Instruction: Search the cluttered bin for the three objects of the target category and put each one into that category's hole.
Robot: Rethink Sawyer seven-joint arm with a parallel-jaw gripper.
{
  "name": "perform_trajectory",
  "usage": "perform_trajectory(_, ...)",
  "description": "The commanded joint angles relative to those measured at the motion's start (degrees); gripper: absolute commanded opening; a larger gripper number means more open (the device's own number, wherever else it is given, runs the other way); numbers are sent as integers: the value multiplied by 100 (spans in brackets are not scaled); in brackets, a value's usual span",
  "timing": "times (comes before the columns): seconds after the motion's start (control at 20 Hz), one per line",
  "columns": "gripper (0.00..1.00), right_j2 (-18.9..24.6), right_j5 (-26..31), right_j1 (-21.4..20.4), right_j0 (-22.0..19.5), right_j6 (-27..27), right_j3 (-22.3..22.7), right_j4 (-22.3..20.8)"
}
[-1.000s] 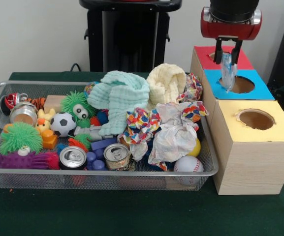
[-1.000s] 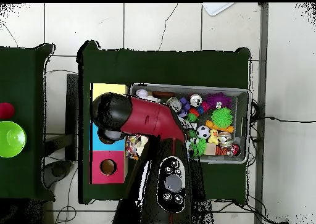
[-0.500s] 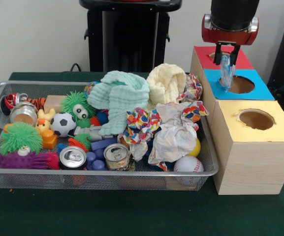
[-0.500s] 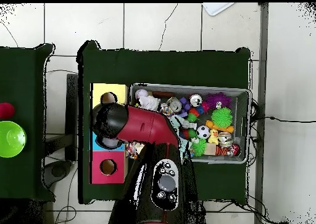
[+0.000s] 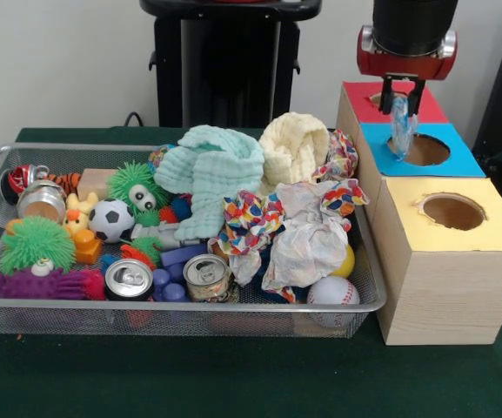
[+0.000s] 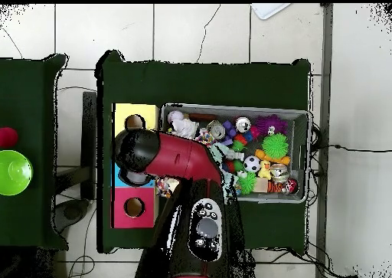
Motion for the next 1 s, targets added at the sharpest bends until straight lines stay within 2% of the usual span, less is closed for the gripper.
perform_trajectory(0.05,0,146,-276,349,4,1715,225,384)
perform_trajectory(0.5,0,127,-329,650,217,1989,-106,624)
perform_trajectory(0.95,0,96,-332,745,281,1857,-50,618)
perform_trajectory(1.0,100,105,-267,756,272,1765,-61,566)
